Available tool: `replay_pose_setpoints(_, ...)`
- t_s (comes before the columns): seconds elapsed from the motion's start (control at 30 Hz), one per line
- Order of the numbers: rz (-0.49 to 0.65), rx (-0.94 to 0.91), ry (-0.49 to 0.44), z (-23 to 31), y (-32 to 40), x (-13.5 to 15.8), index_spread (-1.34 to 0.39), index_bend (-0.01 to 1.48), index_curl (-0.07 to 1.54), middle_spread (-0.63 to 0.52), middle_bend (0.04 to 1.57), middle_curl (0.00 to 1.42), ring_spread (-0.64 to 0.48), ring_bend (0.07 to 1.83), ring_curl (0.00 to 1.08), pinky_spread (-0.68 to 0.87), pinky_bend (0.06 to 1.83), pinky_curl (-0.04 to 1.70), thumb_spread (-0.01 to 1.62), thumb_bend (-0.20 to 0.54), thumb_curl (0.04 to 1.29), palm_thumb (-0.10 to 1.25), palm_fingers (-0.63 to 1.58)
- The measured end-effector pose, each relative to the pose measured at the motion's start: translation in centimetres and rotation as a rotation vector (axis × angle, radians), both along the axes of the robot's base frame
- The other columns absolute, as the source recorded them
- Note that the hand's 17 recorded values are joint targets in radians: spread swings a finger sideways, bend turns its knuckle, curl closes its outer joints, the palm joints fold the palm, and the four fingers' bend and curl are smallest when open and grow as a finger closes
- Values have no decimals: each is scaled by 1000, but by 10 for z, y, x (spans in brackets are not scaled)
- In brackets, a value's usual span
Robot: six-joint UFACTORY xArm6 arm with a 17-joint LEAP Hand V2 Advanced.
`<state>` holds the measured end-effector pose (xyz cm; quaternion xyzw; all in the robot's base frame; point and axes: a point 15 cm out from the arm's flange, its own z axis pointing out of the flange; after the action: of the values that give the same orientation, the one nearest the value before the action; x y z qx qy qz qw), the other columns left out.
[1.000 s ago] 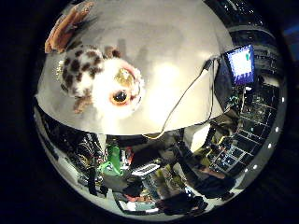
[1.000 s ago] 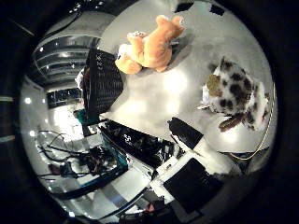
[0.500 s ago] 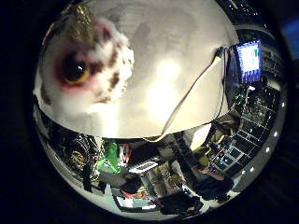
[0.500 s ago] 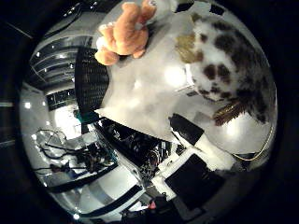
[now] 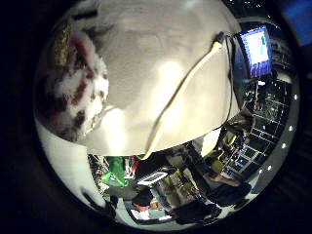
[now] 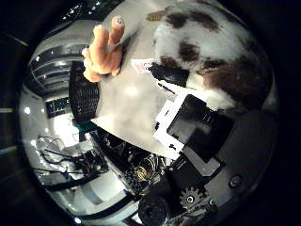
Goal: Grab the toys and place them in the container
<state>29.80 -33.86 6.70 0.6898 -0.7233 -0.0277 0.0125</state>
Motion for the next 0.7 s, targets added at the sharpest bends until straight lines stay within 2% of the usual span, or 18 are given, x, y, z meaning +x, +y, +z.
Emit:
replay_pose_setpoints(0.07, -13, -17, -26, 14, -5, 3, -273, 1053, 671, -136, 1199, 686, -197, 1276, 624, -266, 1205, 705, 998, -15, 431, 853, 1260)
replay_pose_setpoints(0.3, -17, -52, -152, 85, 12, 34, -211, 1158, 699, -99, 1289, 672, -173, 1390, 640, -204, 1241, 859, 946, -5, 529, 1020, 1205)
replay_pose_setpoints(0.43, 10, 22, -160, 118, 57, 42, -197, 1167, 697, -94, 1319, 660, -168, 1417, 634, -191, 1222, 934, 927, -11, 579, 1047, 1193)
replay_pose_setpoints(0.7, 157, 111, -281, 196, 183, 92, -190, 1185, 693, -89, 1348, 632, -162, 1444, 613, -169, 1148, 1088, 898, -16, 656, 1037, 1184)
